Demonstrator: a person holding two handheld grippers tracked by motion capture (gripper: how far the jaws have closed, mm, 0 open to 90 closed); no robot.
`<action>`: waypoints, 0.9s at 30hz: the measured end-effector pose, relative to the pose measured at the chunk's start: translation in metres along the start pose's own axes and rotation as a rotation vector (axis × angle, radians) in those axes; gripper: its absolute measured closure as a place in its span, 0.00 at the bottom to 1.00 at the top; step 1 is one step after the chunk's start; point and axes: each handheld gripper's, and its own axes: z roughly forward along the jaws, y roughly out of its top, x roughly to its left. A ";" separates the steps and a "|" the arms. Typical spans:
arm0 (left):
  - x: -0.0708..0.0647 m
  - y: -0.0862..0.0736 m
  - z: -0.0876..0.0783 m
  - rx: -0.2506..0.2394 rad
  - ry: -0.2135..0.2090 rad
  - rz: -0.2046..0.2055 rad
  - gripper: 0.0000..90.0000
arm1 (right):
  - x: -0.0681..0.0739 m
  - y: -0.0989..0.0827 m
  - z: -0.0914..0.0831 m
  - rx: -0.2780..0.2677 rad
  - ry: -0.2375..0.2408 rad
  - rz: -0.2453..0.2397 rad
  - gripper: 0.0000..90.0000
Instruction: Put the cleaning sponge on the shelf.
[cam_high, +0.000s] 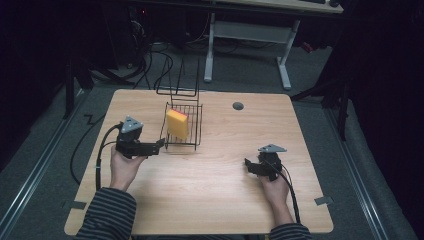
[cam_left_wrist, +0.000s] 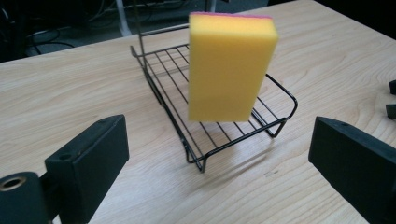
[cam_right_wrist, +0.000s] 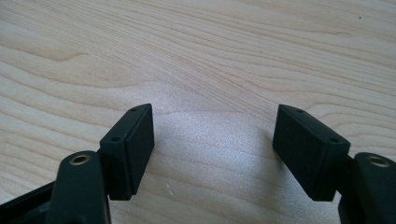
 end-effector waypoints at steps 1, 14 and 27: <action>0.002 -0.002 -0.003 -0.006 0.003 -0.010 0.06 | 0.000 0.000 0.000 0.000 0.000 0.000 0.33; 0.027 -0.025 -0.047 -0.066 0.059 -0.091 0.07 | 0.000 0.000 0.000 0.001 0.000 0.000 0.33; 0.045 -0.050 -0.067 -0.078 0.107 -0.162 0.08 | 0.000 0.000 0.000 0.000 0.000 -0.004 0.33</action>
